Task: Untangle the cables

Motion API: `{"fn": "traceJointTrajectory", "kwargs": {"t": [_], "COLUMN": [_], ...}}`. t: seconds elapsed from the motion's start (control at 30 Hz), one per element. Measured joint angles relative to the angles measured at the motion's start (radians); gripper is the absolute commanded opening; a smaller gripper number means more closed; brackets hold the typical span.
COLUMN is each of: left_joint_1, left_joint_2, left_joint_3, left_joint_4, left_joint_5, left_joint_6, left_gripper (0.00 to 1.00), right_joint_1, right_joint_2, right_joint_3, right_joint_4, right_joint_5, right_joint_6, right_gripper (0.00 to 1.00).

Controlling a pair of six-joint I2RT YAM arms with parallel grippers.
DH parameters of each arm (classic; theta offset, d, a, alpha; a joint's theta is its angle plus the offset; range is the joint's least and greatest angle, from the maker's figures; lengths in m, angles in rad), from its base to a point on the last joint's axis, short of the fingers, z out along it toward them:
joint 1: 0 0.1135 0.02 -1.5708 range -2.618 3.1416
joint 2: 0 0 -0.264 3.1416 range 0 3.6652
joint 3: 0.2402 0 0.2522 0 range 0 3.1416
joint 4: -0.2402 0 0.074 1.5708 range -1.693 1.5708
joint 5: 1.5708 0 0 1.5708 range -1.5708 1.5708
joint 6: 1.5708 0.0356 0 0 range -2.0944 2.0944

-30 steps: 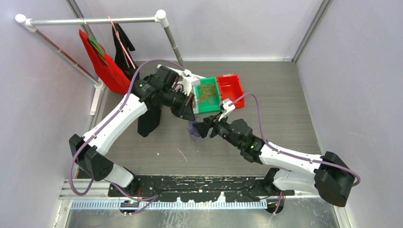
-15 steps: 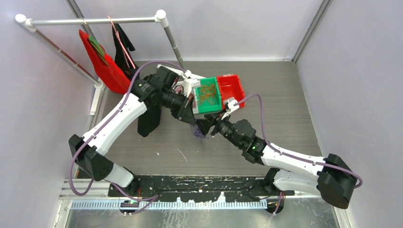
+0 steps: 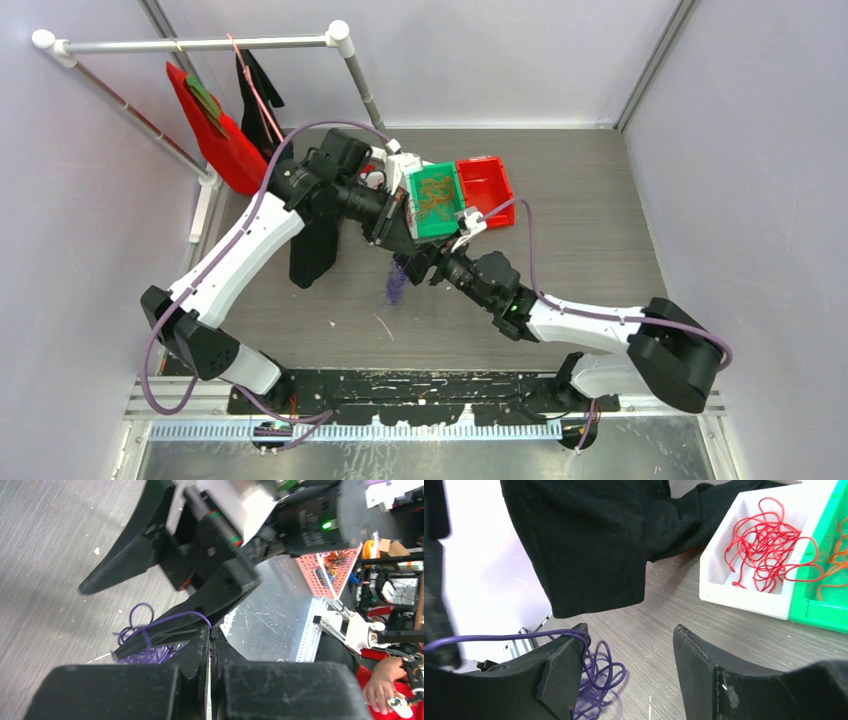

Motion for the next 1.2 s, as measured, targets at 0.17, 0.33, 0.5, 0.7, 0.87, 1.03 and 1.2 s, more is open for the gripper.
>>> {"fn": "traceJointTrajectory", "kwargs": {"t": [0.17, 0.33, 0.5, 0.7, 0.87, 1.03, 1.2], "left_joint_1": [0.000, 0.003, 0.005, 0.024, 0.063, 0.075, 0.076], "left_joint_2": [0.027, 0.046, 0.047, 0.047, 0.042, 0.038, 0.030], "left_joint_3": [0.051, 0.124, 0.225, 0.410, 0.529, 0.576, 0.587], "left_joint_4": [-0.018, -0.045, -0.062, -0.131, -0.158, -0.174, -0.174], "left_joint_5": [0.066, 0.099, 0.122, 0.143, 0.150, 0.146, 0.128], "left_joint_6": [-0.011, -0.031, -0.039, -0.026, -0.009, 0.005, 0.019], "left_gripper": [0.00, 0.00, 0.00, 0.00, 0.00, 0.00, 0.00], "right_joint_1": [0.018, 0.020, 0.020, 0.020, 0.020, 0.020, 0.020], "right_joint_2": [0.094, 0.127, 0.131, 0.137, 0.079, -0.017, -0.077], "right_joint_3": [0.020, 0.022, -0.012, -0.081, -0.127, -0.130, -0.130], "right_joint_4": [0.072, 0.119, 0.150, 0.142, 0.069, -0.014, -0.098], "right_joint_5": [0.009, 0.059, 0.113, 0.180, 0.250, 0.296, 0.307], "right_joint_6": [0.014, 0.015, 0.019, 0.042, 0.063, 0.070, 0.060], "right_gripper": [0.68, 0.67, 0.66, 0.62, 0.60, 0.58, 0.62]}}
